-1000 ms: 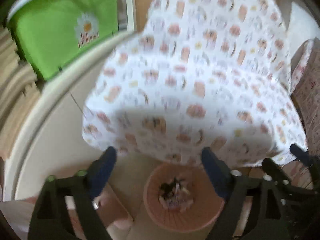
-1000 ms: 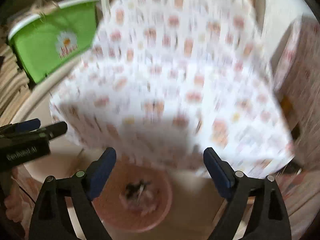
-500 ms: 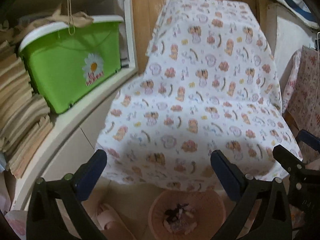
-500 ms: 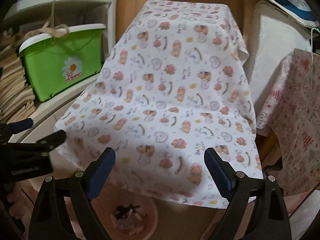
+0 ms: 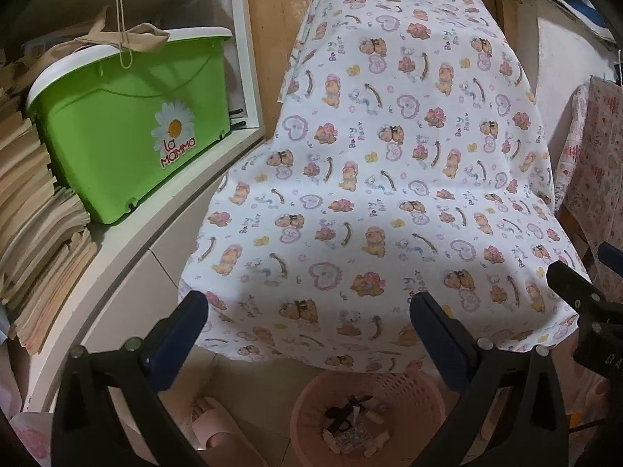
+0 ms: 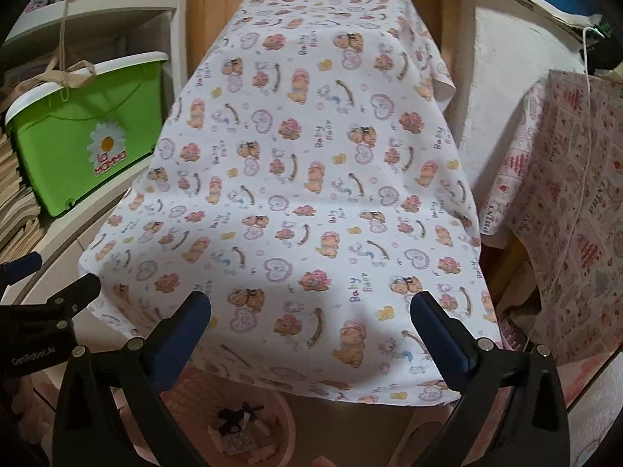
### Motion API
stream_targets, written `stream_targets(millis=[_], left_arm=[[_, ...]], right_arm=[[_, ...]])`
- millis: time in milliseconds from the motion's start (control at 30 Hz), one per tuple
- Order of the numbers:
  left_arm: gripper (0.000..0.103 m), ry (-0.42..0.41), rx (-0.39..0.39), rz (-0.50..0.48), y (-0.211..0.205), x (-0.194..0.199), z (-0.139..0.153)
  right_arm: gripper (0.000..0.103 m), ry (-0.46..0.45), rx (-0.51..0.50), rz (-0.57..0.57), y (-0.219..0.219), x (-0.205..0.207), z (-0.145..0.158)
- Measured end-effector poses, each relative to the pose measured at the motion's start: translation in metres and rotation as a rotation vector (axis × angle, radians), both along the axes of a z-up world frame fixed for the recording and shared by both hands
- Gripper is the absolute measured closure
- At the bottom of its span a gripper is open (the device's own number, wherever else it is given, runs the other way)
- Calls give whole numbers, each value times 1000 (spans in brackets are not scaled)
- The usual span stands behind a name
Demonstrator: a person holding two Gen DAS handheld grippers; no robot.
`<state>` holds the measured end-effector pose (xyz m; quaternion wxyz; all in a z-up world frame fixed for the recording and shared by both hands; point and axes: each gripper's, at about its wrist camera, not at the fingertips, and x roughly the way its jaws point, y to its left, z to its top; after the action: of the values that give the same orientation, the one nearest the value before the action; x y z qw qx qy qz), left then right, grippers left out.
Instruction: Collect trash
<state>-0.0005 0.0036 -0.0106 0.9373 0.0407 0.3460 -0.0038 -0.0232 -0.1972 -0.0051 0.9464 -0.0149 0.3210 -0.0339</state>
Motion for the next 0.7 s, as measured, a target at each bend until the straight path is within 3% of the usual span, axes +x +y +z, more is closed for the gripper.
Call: stream_targets(millis=[700], left_arm=[[0, -47, 20, -2, -2, -2, 4]], right_arm=[[0, -4, 34, 7, -5, -2, 1]])
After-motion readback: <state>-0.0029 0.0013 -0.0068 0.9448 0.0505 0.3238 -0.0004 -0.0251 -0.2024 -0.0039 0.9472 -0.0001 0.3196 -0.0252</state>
